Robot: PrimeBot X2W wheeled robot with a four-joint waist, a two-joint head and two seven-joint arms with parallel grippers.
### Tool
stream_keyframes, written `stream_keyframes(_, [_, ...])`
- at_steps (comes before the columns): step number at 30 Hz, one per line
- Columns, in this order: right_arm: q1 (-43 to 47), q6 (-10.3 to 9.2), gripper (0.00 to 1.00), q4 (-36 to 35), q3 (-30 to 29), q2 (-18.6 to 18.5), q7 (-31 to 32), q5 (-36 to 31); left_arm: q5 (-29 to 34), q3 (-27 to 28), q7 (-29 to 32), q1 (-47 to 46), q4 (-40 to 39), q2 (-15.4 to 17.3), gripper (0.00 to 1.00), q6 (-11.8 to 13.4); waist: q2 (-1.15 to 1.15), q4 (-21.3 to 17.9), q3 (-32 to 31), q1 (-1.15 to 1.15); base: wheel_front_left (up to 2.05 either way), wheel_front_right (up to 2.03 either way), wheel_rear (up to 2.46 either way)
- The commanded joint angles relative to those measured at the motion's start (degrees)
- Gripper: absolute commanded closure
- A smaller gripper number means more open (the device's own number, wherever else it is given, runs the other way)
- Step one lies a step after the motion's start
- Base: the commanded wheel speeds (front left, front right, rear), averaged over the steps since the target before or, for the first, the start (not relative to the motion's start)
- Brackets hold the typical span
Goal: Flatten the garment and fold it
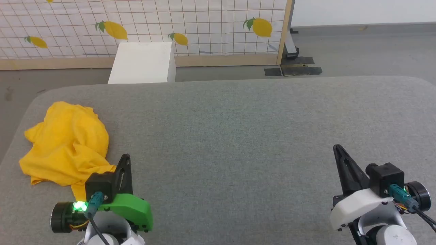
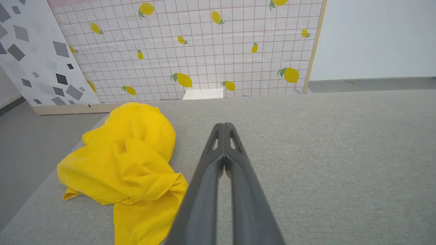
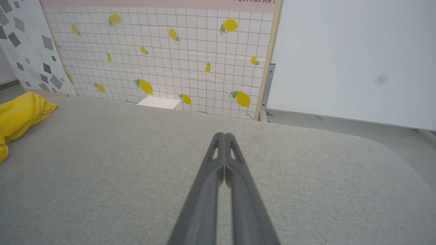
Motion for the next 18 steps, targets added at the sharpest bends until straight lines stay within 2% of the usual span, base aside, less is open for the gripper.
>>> stream_keyframes(1, [0.7,-0.09,1.00,-0.3,0.1,0.1,0.0,-0.4,0.7,0.1,0.1,0.6,-0.1,-0.2,1.00,-0.1,0.00,0.0,0.0,0.00,0.00,0.00,0.00])
stream_keyframes(18, [0.7,-0.09,1.00,-0.3,0.1,0.1,0.0,-0.4,0.7,0.1,0.1,0.6,-0.1,-0.2,1.00,-0.1,0.00,0.0,0.0,0.00,0.00,0.00,0.00])
